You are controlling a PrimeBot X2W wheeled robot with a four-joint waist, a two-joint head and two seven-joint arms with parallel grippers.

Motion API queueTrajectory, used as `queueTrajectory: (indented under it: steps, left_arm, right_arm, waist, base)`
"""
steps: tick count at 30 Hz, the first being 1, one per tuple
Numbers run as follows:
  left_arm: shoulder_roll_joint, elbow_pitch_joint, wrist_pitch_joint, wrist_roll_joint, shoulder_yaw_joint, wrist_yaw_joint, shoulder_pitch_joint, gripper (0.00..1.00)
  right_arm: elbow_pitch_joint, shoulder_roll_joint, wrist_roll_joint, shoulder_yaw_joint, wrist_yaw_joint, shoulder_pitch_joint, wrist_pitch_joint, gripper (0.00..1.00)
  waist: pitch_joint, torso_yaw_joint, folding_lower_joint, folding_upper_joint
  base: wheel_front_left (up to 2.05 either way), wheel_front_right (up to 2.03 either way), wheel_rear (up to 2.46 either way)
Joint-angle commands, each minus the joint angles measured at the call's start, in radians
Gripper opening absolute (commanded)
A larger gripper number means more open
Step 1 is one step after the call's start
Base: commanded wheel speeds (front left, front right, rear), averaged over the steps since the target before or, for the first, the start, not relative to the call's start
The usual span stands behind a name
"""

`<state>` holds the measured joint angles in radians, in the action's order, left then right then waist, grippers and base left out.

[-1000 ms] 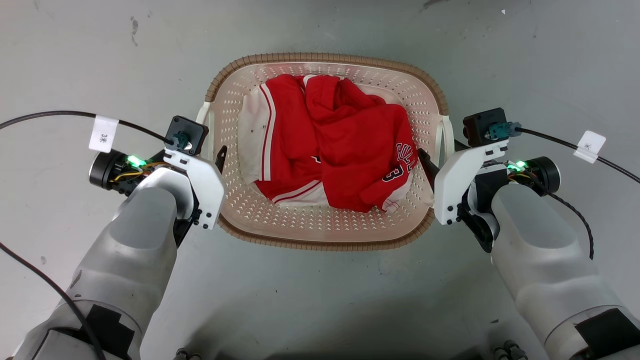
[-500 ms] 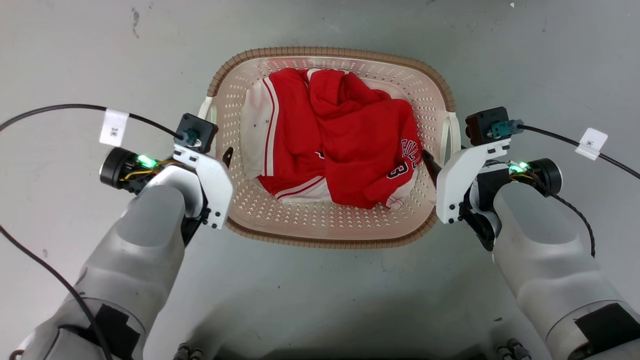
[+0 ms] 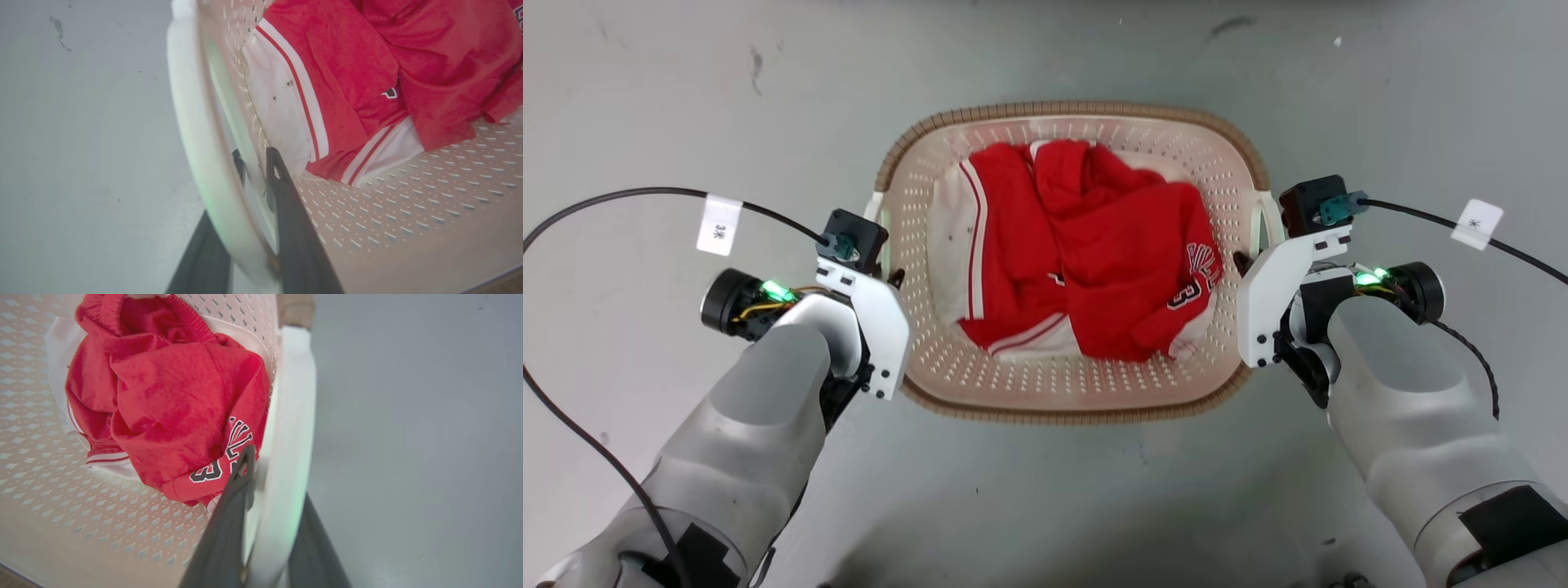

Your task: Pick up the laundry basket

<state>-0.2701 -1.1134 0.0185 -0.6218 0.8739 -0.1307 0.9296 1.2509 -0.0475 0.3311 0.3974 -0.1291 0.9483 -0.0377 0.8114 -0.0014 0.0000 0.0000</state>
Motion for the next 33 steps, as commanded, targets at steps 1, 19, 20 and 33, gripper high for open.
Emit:
queueTrajectory:
  steps: [1,19,20,33]
  left_arm:
    - [-0.022,0.009,-0.028,-0.018,0.031,0.001,-0.026,0.0]
    - [-0.203,0.323,-0.376,-0.427,0.357,-0.001,-0.124,0.0]
    - [-0.213,0.341,-0.387,-0.441,0.369,-0.001,-0.128,0.0]
    - [-0.294,0.448,-0.499,-0.522,0.408,-0.001,-0.202,0.0]
  right_arm:
    - [0.008,-0.006,-0.014,0.001,-0.003,0.025,-0.02,0.0]
    - [0.037,-0.011,0.023,0.026,-0.001,-0.081,-0.415,0.0]
    - [0.037,-0.011,0.027,0.031,-0.001,-0.093,-0.43,0.0]
    - [-0.019,-0.013,0.128,0.126,-0.001,-0.198,-0.562,0.0]
  waist:
    - [-0.043,-0.007,0.0,0.0]
    - [-0.446,0.004,0.0,0.0]
    - [-0.469,0.006,0.0,0.0]
    - [-0.692,-0.006,0.0,0.0]
  base:
    - [0.0,0.0,0.0]
    - [0.0,0.0,0.0]
    - [0.0,0.0,0.0]
    - [0.0,0.0,0.0]
